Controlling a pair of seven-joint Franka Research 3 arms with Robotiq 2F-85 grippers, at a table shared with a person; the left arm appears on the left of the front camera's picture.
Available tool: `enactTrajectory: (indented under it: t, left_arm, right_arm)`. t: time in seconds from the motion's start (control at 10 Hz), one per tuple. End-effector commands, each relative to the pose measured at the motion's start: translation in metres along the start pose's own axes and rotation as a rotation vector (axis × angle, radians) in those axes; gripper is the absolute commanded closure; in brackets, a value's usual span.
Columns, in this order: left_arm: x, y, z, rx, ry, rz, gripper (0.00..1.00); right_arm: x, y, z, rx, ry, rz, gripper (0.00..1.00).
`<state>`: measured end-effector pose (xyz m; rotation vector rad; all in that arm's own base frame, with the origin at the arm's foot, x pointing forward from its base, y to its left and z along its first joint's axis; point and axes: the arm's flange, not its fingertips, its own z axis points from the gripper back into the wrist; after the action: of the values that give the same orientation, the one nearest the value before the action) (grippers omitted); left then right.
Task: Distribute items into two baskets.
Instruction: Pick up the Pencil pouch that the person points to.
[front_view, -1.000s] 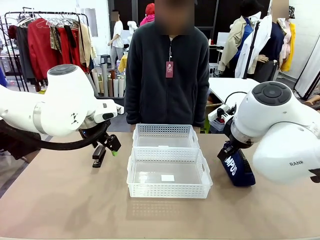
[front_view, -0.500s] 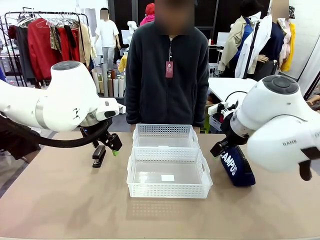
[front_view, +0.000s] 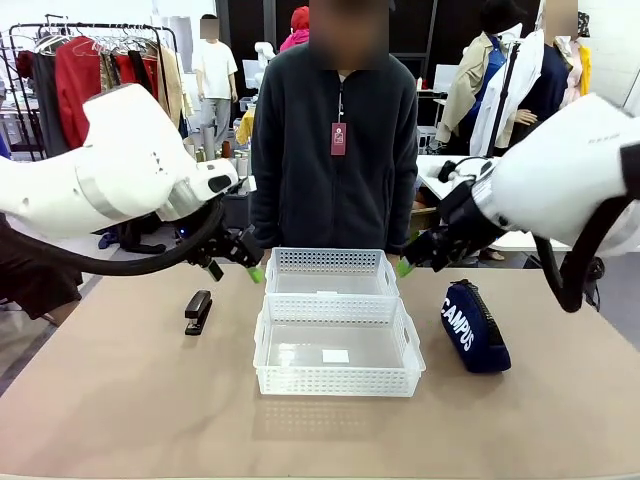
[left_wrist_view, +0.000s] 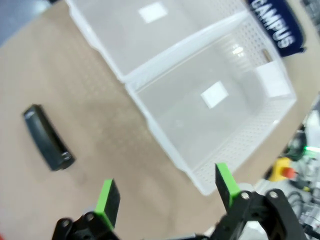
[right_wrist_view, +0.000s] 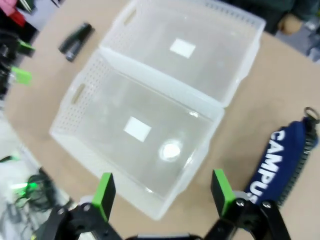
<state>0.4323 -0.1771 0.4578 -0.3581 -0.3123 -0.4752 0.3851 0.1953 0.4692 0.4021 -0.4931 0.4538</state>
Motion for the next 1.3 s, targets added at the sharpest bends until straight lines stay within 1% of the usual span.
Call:
enactTrajectory:
  t: [0.0, 0.1, 0.2, 0.3, 0.4, 0.5, 1.0, 1.1, 1.2]
  left_arm:
    - [0.001, 0.017, 0.007, -0.154, -0.018, 0.043, 0.0]
    - [0.002, 0.021, 0.009, -0.238, -0.056, 0.077, 0.0]
    - [0.003, 0.025, 0.009, -0.286, -0.084, 0.1, 0.0]
    - [0.003, 0.029, 0.008, -0.292, -0.102, 0.115, 0.0]
    - [0.003, 0.03, 0.005, -0.31, -0.105, 0.09, 0.0]
    - [0.002, 0.02, 0.013, -0.256, -0.081, 0.11, 0.0]
    - [0.002, 0.021, 0.009, -0.262, -0.084, 0.106, 0.0]
    - [0.011, 0.02, 0.013, -0.334, -0.021, 0.129, 0.0]
    - [0.019, 0.021, 0.019, -0.404, 0.024, 0.159, 0.0]
  right_arm:
    - [0.005, -0.024, 0.006, 0.117, -0.027, -0.057, 0.0]
    - [0.008, -0.032, 0.008, 0.168, -0.059, -0.106, 0.0]
    - [0.011, -0.042, 0.01, 0.226, -0.071, -0.152, 0.0]
    - [0.013, -0.053, 0.008, 0.256, -0.072, -0.202, 0.0]
    - [0.015, -0.06, 0.004, 0.241, -0.069, -0.227, 0.0]
    - [0.007, -0.038, 0.021, 0.191, -0.065, -0.179, 0.0]
    - [0.009, -0.037, 0.018, 0.179, -0.057, -0.183, 0.0]
    - [0.017, -0.037, 0.019, 0.341, 0.014, -0.255, 0.0]
    - [0.025, -0.037, 0.023, 0.475, 0.052, -0.32, 0.0]
